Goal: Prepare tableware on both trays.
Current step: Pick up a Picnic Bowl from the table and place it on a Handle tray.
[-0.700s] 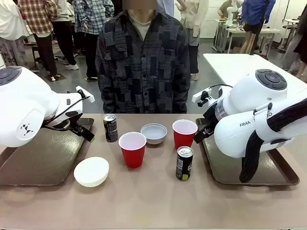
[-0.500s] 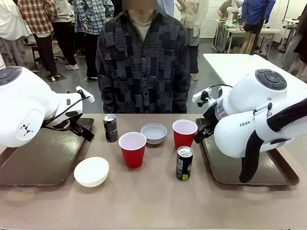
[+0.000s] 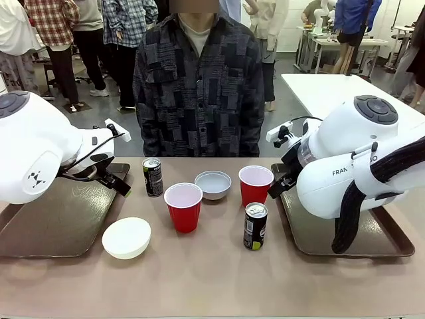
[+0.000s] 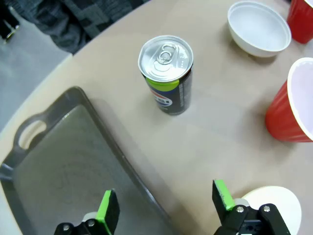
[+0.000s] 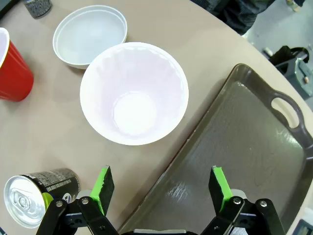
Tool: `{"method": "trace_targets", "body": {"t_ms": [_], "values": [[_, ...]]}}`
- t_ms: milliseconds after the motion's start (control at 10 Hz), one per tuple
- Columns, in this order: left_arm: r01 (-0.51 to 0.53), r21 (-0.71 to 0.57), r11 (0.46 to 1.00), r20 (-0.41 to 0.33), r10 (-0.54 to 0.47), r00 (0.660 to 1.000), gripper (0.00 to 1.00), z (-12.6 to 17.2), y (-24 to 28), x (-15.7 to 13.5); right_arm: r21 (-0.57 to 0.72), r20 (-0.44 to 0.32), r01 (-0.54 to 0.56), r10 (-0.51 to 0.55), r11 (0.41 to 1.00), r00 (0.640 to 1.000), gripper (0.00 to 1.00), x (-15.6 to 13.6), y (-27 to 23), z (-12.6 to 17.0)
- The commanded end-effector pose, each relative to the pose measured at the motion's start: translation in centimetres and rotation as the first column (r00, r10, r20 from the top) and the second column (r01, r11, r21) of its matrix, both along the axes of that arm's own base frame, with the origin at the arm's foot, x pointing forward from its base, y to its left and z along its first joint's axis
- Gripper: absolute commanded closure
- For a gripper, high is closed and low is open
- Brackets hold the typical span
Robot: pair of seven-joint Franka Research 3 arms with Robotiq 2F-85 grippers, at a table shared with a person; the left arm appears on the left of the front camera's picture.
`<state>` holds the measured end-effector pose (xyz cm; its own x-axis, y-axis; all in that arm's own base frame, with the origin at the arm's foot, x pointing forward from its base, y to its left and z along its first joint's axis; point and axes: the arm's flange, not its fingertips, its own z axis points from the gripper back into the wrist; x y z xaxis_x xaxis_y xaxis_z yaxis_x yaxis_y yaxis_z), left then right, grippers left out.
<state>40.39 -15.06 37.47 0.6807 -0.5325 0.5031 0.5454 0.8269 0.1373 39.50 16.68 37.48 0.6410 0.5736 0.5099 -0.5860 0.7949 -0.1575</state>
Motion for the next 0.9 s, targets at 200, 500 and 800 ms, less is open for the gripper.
{"method": "trace_targets", "body": {"t_ms": [200,500,800], "values": [[0.000,-0.001,1.000,0.003,0.000,1.000,0.00,0.10,0.00,0.03,0.000,0.000,0.000,0.000,1.000,1.000,0.00,0.00,0.01,0.00],[0.000,-0.001,1.000,0.003,0.000,1.000,0.00,0.10,0.00,0.03,0.000,0.000,0.000,0.000,1.000,1.000,0.00,0.00,0.01,0.00],[0.000,0.000,1.000,0.000,0.000,1.000,0.00,0.00,0.00,0.00,-0.024,0.018,0.034,-0.034,0.999,0.999,0.00,-0.21,-0.38,0.73]]}}
